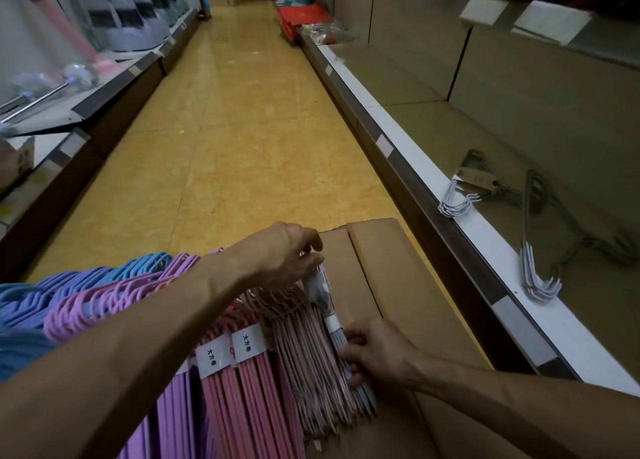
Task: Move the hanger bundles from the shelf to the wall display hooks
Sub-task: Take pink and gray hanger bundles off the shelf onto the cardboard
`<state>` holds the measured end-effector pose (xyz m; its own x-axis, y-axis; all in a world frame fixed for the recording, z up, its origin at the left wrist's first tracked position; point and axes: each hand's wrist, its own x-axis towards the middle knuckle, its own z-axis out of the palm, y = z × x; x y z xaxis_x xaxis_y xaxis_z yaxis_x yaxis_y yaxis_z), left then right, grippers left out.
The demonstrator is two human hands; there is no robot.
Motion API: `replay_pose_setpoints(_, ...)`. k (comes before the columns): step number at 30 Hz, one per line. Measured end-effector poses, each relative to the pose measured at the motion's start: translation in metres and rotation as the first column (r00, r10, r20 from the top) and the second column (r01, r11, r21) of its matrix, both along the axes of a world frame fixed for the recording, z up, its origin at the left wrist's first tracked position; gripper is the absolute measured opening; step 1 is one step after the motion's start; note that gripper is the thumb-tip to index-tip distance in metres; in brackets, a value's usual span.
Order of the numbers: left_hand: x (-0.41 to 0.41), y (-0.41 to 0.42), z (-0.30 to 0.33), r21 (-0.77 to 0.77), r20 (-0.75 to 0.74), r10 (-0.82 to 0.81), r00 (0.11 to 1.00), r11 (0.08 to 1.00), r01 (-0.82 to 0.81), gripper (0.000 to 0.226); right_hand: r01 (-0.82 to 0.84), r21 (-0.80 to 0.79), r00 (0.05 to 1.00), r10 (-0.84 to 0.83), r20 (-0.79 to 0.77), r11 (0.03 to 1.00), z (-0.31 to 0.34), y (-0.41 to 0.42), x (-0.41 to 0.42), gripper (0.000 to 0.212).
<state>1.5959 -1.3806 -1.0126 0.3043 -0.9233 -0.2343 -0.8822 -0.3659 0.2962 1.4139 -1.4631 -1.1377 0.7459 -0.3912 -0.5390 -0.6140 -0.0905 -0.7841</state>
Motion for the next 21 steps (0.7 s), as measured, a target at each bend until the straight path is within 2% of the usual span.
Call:
replay_pose_setpoints(5,0.004,0.002,-0.009,0.098,0.163,-0.038,0.986,0.995,0.022,0.027,-0.027,-0.025,0.998,0.026,-0.052,0.999,-0.002,0.003,0.012,0.03)
replay_pose_setpoints(14,-0.002,-0.007,-0.007,0.159,0.222,-0.098,0.97,0.985,0.063,0.03,-0.087,-0.041,0.992,0.083,-0.095,0.995,0.011,-0.002,0.007,0.028)
replay_pose_setpoints(17,-0.006,-0.01,0.001,0.076,0.164,-0.09,0.982,0.994,0.078,0.03,-0.063,-0.047,0.997,0.061,-0.051,0.997,0.024,-0.009,-0.006,0.025)
replay_pose_setpoints(21,-0.009,-0.018,0.008,-0.167,-0.004,-0.028,1.0,0.986,0.027,0.025,0.002,-0.129,0.999,0.004,0.047,0.992,0.044,-0.026,-0.031,0.022)
